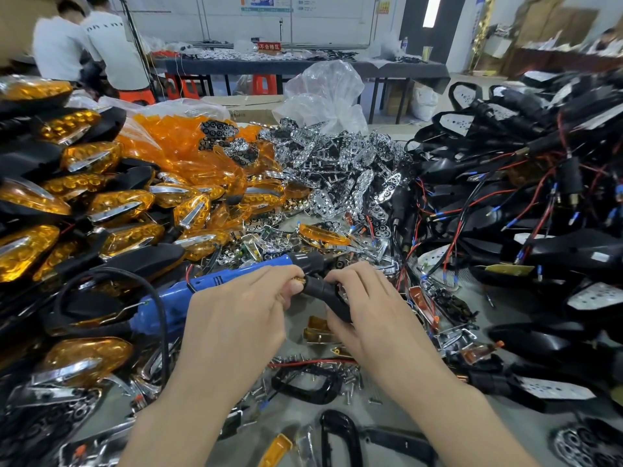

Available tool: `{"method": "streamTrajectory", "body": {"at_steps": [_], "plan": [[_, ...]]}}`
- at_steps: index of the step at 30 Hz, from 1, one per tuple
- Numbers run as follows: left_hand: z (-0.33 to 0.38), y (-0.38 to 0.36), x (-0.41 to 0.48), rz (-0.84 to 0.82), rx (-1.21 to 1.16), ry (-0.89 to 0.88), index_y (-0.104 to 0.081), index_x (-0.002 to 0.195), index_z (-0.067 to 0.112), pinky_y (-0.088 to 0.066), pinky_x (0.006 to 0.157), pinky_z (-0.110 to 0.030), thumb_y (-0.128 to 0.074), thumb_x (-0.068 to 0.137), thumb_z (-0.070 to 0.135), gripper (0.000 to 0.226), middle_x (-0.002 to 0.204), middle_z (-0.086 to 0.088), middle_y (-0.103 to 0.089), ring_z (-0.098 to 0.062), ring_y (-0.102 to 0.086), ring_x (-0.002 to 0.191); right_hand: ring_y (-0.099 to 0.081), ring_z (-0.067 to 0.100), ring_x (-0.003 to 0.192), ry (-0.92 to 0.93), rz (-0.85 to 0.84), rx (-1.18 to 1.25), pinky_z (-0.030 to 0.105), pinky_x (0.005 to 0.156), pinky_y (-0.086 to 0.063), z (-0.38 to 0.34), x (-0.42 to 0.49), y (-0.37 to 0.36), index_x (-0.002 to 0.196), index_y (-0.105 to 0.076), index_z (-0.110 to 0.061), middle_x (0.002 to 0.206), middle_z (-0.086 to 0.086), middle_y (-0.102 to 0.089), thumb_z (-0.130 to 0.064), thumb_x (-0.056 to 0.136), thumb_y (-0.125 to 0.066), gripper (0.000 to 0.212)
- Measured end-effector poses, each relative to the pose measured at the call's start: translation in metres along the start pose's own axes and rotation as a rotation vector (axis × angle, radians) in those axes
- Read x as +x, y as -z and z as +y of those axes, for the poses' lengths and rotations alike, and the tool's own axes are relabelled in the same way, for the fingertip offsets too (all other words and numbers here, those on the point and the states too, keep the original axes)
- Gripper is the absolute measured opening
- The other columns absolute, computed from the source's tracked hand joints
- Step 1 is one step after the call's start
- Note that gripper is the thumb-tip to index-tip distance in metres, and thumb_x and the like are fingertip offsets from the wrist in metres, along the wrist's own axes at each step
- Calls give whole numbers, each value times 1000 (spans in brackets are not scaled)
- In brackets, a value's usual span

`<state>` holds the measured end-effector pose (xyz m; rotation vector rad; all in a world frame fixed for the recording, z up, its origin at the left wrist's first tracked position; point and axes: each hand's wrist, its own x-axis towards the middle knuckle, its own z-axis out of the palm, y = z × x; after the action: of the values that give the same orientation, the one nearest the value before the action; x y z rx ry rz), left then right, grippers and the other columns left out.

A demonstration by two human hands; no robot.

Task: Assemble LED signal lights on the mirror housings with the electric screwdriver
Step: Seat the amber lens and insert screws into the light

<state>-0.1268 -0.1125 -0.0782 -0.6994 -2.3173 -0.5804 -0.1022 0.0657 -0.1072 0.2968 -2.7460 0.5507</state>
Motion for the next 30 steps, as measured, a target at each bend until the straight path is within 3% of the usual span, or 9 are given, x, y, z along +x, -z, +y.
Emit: {"method": "streamTrajectory", "body": {"at_steps": [7,9,12,14,19,24,27,30], "plan": [[0,1,1,-15,3,11,-74,81,21,-45,37,-30,-33,91,23,42,58,11,-63,-11,-58,46,-52,21,111,12,-15,-19,38,97,-48,0,1,0,132,-54,-18,121,-1,-52,-30,96,-54,38],[1,0,2,-8,13,-14,-73,78,19,-39,40,-20,-35,91,23,41,55,10,-61,-10,-55,43,-52,21,112,21,-15,-19,38,98,-47,1,1,0,133,-54,-17,122,-1,-52,-27,97,-59,37],[0,-1,1,1,-7,-18,-73,78,19,-42,44,-22,-36,89,22,39,55,9,-61,-12,-56,44,-53,22,114,30,-15,-11,39,100,-47,1,0,0,133,-54,-17,125,0,-51,-24,98,-63,37],[0,0,0,-15,-7,28,-74,83,22,-47,39,-32,-35,91,25,40,58,11,-62,-13,-59,49,-55,24,112,34,-3,0,41,98,-48,2,1,0,132,-56,-15,125,1,-51,-21,97,-66,37],[0,0,0,-17,-15,18,-75,87,25,-48,38,-30,-37,90,24,38,61,15,-64,-9,-61,51,-58,26,110,37,44,-17,43,94,-52,6,0,-2,133,-58,-17,121,1,-57,-22,92,-71,43],[0,0,-1,-52,-17,68,-74,94,27,-49,43,-31,-52,92,16,25,68,17,-63,-5,-60,59,-56,21,113,11,34,-13,36,94,-46,10,1,0,142,-52,-27,125,-4,-56,-43,94,-60,51],[-1,1,-1,-47,-47,67,-74,100,26,-51,46,-32,-43,94,19,32,74,16,-68,-6,-65,67,-47,4,117,-13,-18,96,25,94,-38,13,-1,3,147,-34,-41,131,-16,-48,-74,91,-40,65],[-3,0,-2,-38,-36,40,-74,102,23,-51,46,-39,-52,92,11,27,76,12,-68,-15,-65,66,-50,-11,105,-62,14,302,18,84,-41,18,-4,3,140,-35,-52,128,-30,-45,-80,92,-30,57]]}}
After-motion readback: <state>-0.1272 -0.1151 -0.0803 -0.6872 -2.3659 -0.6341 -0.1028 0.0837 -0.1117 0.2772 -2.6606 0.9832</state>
